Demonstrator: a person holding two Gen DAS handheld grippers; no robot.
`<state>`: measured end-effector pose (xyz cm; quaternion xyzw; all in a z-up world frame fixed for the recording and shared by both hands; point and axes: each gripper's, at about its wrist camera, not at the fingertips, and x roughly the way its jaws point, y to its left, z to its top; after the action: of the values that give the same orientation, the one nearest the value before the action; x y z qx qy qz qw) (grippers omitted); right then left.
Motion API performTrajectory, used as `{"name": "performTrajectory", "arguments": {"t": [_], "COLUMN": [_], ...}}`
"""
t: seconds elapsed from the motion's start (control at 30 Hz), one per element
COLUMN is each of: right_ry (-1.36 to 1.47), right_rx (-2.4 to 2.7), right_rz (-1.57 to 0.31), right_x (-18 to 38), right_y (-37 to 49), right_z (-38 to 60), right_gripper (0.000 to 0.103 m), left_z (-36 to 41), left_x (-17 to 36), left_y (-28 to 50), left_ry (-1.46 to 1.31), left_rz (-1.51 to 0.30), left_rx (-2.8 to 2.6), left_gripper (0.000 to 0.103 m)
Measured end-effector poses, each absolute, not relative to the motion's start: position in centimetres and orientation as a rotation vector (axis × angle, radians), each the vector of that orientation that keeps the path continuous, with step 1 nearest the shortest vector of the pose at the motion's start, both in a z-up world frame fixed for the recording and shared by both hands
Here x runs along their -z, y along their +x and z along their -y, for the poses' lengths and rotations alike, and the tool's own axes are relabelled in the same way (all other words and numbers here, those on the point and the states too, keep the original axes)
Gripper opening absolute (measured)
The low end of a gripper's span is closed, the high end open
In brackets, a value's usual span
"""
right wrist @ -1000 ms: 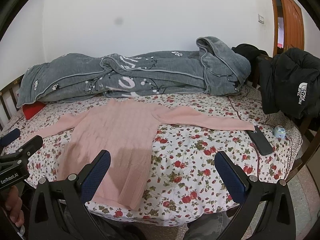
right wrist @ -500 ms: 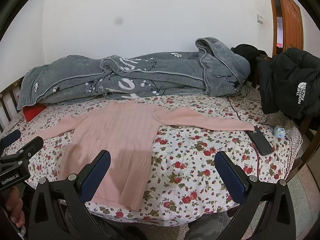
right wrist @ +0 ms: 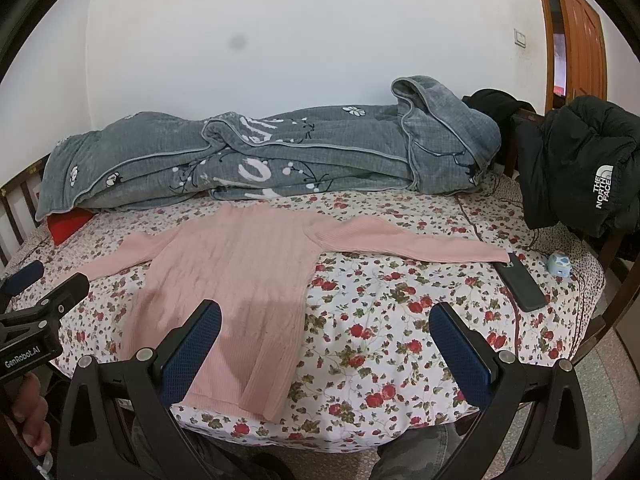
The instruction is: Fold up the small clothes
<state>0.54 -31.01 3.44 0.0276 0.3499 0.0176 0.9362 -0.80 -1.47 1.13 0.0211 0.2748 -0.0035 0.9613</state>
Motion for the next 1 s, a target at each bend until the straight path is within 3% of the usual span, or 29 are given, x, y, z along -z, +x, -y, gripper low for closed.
{"name": "performTrajectory", "arguments": {"t": [1.0], "right_ry": [0.037], "right_rx": [-0.070], "right_rz": [-0.732], "right_x": [-2.3], "right_y": [2.6], "right_z": [28.4], "right_gripper": [0.102], "left_z": [-1.9], "left_x": [0.2], "left_y": [1.6], "left_ry": [-0.043], "left_rz": [-0.537], "left_rx": [0.048], "left_gripper": [0.103]}}
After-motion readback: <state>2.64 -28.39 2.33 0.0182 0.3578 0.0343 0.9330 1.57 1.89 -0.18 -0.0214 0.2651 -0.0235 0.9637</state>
